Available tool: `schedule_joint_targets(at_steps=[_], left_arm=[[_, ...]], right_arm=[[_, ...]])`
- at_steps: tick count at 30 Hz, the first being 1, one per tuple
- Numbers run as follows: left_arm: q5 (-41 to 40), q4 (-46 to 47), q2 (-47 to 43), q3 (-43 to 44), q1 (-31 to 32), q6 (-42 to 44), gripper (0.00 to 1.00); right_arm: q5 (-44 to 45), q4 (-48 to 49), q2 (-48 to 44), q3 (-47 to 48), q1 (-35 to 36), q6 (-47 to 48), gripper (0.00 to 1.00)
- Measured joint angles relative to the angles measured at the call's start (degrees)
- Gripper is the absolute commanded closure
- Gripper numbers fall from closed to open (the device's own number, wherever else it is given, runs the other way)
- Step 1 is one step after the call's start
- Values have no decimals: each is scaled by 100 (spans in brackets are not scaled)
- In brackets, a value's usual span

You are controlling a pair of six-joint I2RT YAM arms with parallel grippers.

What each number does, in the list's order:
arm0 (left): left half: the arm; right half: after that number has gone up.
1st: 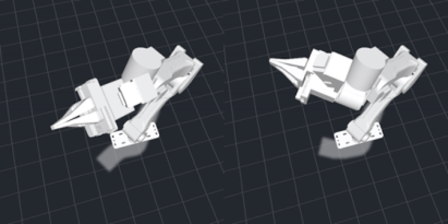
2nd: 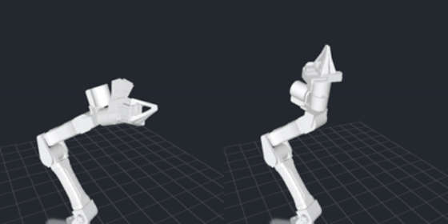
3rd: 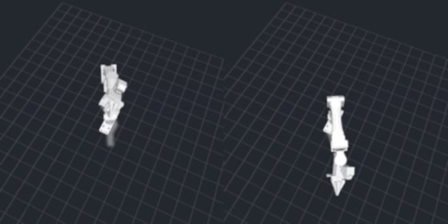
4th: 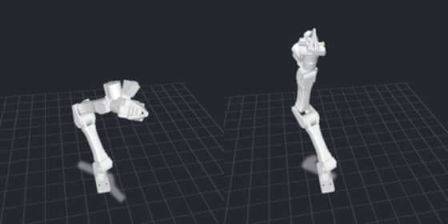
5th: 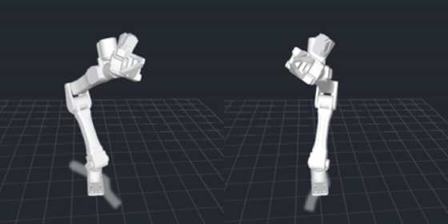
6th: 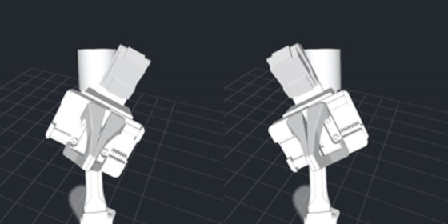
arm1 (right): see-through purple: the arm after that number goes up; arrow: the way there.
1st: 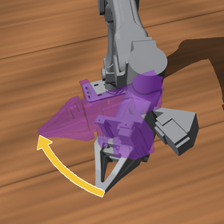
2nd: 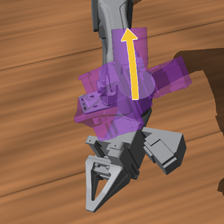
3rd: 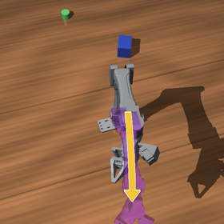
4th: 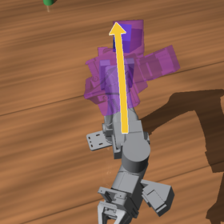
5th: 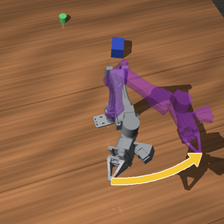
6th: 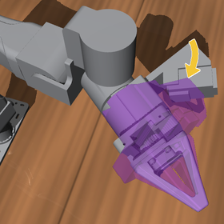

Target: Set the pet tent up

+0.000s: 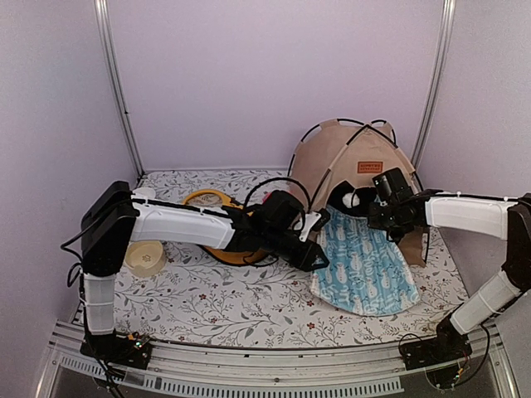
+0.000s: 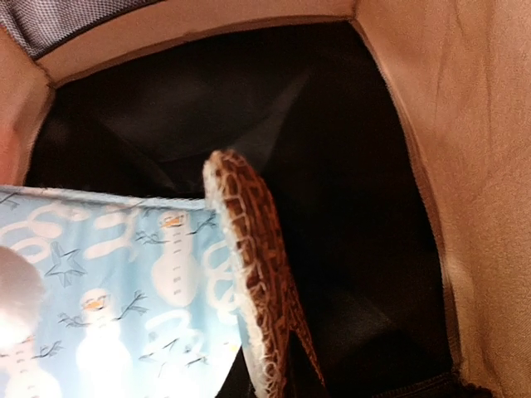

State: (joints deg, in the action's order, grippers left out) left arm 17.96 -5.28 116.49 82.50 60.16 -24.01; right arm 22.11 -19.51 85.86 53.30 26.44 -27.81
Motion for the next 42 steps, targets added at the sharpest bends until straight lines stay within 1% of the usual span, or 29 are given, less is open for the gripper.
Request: schedule_joint_targets(at_steps=[2, 3, 7, 11, 18, 21, 25, 26, 30, 34, 38, 41, 42], left_arm=[[96, -59, 184, 155, 11, -94, 99], [144, -107, 271, 245, 13, -129, 100], [264, -234, 494, 581, 33, -330, 100], [192, -98, 494, 632, 35, -638, 100], [-542, 229, 365, 588, 17, -1174, 100], [-859, 505, 120, 330, -2, -1405, 100], [-1156, 715, -83, 125, -13, -1552, 100], [-1198, 761, -85, 125, -17, -1565, 100], [-1397, 846, -85, 125, -63, -1631, 100], [-1563, 920, -76, 136, -127, -1698, 100], [-1596, 918, -55, 136, -136, -1768, 100], [-1585, 901, -13, 136, -140, -1867, 100], [-1572, 896, 13, 136, -142, -1912, 100]], right_arm=[[-33, -4, -33, 17, 90, -13, 84], [-42, -9, -42, 44, 142, -24, 82], [-175, 26, -136, 87, 365, -109, 61], [-321, 66, -341, 87, 601, -177, 42], [-372, 44, -710, 96, 828, -192, 19], [-212, -68, -953, 98, 852, -166, 11], [133, -422, -1429, 98, 855, -101, 5], [186, -494, -1530, 96, 848, -98, 1], [337, -785, -2052, 15, 787, -105, 1], [201, -907, -2490, -240, 595, -131, 1], [-243, -940, -2441, -326, 424, -90, 1], [-525, -872, -2120, -306, 435, -17, 1], [-549, -848, -1923, -278, 483, -11, 2]])
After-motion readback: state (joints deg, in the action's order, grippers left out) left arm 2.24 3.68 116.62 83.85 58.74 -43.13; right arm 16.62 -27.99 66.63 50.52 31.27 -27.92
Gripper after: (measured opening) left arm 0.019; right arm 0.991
